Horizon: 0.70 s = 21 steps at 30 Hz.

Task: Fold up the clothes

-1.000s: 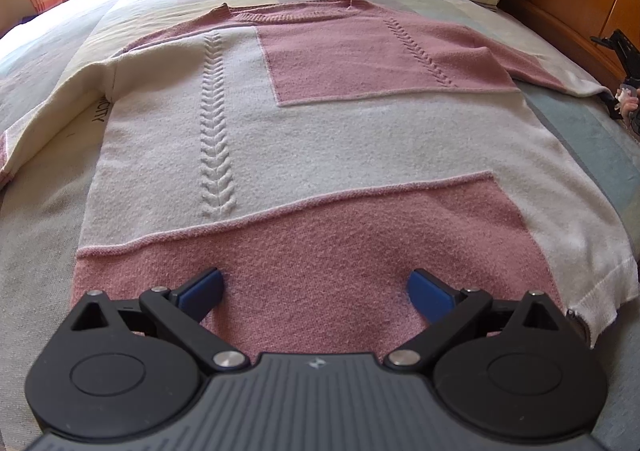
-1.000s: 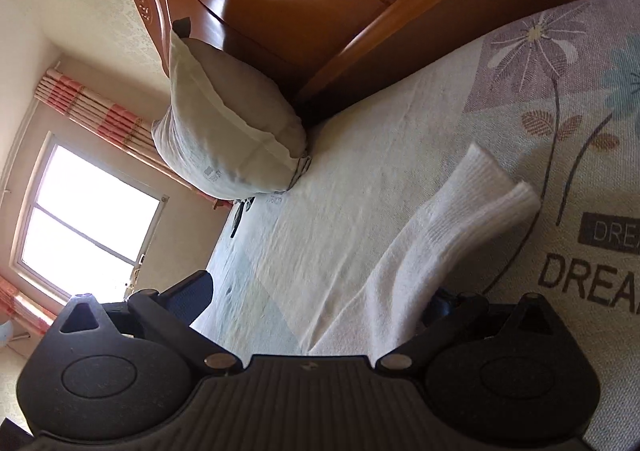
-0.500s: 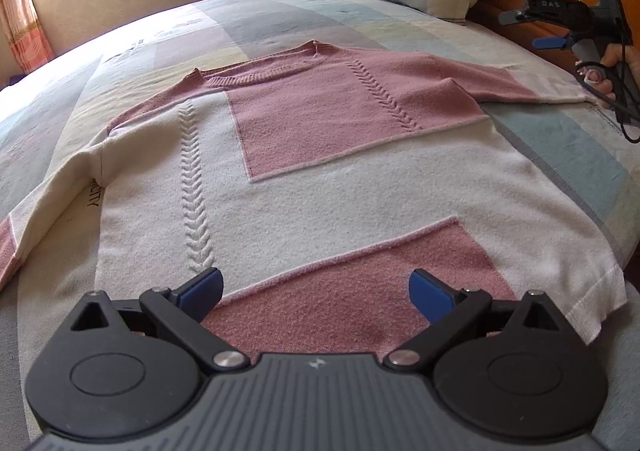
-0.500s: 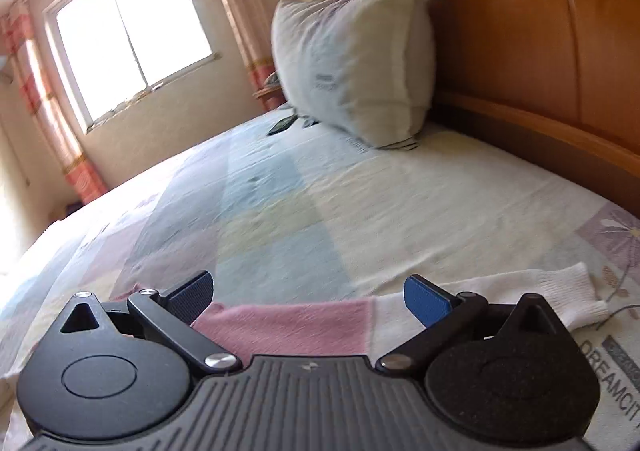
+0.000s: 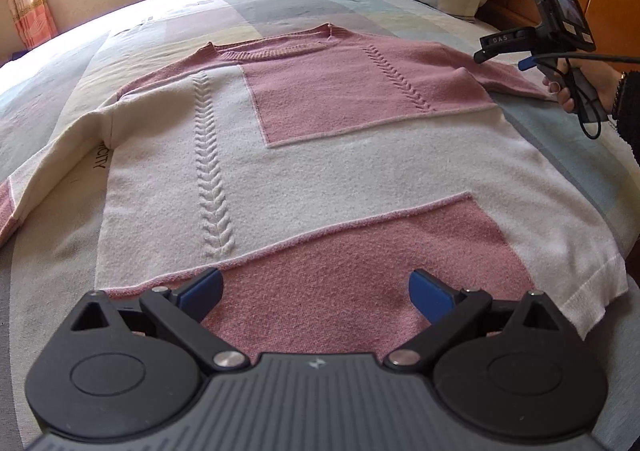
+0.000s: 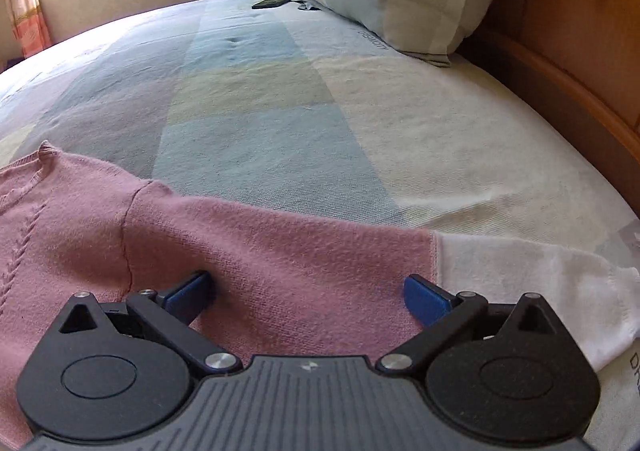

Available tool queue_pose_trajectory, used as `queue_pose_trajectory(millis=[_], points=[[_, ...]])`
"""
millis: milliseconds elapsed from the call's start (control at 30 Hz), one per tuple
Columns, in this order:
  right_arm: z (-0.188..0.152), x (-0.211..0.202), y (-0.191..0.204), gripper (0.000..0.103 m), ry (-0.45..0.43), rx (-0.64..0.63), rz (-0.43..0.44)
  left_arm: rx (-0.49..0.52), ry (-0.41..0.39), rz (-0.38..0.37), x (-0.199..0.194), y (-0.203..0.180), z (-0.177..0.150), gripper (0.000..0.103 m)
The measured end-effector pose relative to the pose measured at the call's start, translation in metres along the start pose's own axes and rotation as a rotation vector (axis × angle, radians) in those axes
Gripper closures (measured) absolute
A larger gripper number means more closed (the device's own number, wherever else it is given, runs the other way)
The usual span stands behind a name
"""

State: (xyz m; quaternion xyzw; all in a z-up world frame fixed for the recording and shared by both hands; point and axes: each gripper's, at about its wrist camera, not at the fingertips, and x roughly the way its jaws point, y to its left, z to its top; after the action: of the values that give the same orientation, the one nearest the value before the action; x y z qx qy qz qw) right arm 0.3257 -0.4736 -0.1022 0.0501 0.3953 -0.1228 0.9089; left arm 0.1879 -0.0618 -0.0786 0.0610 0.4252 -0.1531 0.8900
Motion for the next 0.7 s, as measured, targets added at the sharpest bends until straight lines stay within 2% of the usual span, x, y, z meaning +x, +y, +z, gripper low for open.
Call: queue_pose_trajectory(millis=[100, 167, 233, 300, 433, 467, 567, 700], points=[[-0.004, -0.036, 0.029, 0.0, -0.038, -0.113, 0.135, 0.003, -0.006, 0.002, 0.002, -0.001, 0.002, 0.004], [-0.012, -0.051, 0.056, 0.0, -0.054, -0.221, 0.192, 0.001, -0.006, 0.006, 0.003, -0.001, 0.003, 0.004], [-0.022, -0.053, 0.082, 0.0, -0.056, -0.318, 0.194, 0.0, -0.007, 0.002, 0.001, -0.001, 0.002, 0.004], [-0.032, -0.041, 0.093, 0.0, 0.004, -0.358, 0.177, 0.002, -0.009, 0.002, -0.001, 0.001, 0.001, 0.004], [-0.026, -0.036, 0.071, 0.0, 0.088, -0.227, 0.247, -0.015, -0.035, 0.006, -0.007, 0.011, 0.001, 0.004], [-0.019, -0.037, 0.062, 0.0, 0.081, -0.169, 0.285, -0.022, -0.042, 0.011, -0.007, 0.013, 0.003, 0.004], [0.018, -0.038, 0.042, 0.0, 0.033, 0.021, 0.408, -0.033, -0.058, 0.018, -0.005, 0.016, 0.008, 0.004], [0.059, -0.005, 0.035, 0.0, 0.083, 0.219, 0.548, -0.037, -0.056, -0.004, -0.001, 0.018, 0.007, 0.004]])
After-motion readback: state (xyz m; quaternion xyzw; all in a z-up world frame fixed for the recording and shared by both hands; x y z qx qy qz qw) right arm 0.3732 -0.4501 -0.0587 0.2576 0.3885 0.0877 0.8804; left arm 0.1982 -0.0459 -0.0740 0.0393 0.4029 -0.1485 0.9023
